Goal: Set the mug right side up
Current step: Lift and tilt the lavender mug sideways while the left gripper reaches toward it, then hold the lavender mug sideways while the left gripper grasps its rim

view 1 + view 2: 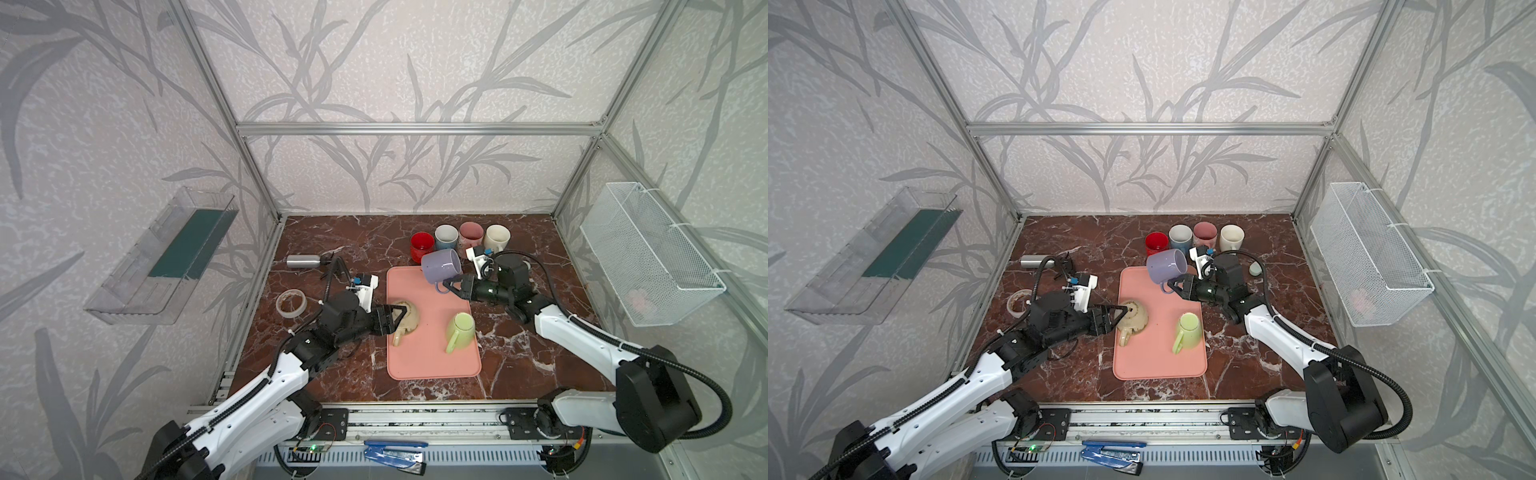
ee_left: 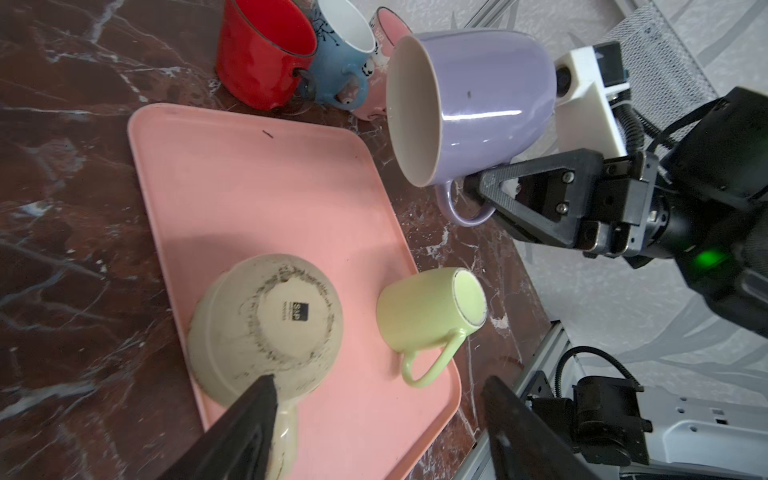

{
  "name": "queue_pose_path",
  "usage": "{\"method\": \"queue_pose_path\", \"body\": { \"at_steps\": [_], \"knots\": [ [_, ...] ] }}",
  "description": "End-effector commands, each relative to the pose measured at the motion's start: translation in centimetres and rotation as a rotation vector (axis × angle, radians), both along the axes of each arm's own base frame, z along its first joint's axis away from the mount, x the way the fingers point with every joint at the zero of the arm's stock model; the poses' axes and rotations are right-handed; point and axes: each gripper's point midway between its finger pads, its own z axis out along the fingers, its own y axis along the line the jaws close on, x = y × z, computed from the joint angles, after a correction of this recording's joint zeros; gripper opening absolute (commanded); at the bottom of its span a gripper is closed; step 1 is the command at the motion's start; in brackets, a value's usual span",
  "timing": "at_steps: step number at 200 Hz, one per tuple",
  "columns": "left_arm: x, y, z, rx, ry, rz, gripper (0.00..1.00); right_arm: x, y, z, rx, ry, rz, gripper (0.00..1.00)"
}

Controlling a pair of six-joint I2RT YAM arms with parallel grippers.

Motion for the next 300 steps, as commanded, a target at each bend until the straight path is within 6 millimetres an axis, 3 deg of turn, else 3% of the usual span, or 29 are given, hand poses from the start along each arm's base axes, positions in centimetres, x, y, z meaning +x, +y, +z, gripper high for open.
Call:
{"method": "queue_pose_path", "body": {
  "at_steps": [1,60,148,249,300],
  "knots": [
    [0.6,-1.8,1.6,-0.109,-0.059,-0.033,0.74,-0.6,0.8,7.1,0.196,-0.213,0.077,0.0],
    [1.3,-3.9,3.0,-0.252,-0.125,-0.08,0.63,-1.1,1.1,8.6,0.314,-0.256,0.126,0.0],
    [2.6,-6.1,7.4,-0.504,-0.22,-0.149,0.64,-1.3,1.8,9.0,0.365,-0.254,0.187,0.0],
    [4.3,-8.0,8.7,-0.584,-0.235,-0.197,0.45,-1.8,2.2,8.8,0.389,-0.233,0.242,0.0],
    [4.9,-8.5,8.4,-0.602,-0.223,-0.2,0.39,-2.3,2.3,9.1,0.404,-0.247,0.274,0.0]
  ]
}}
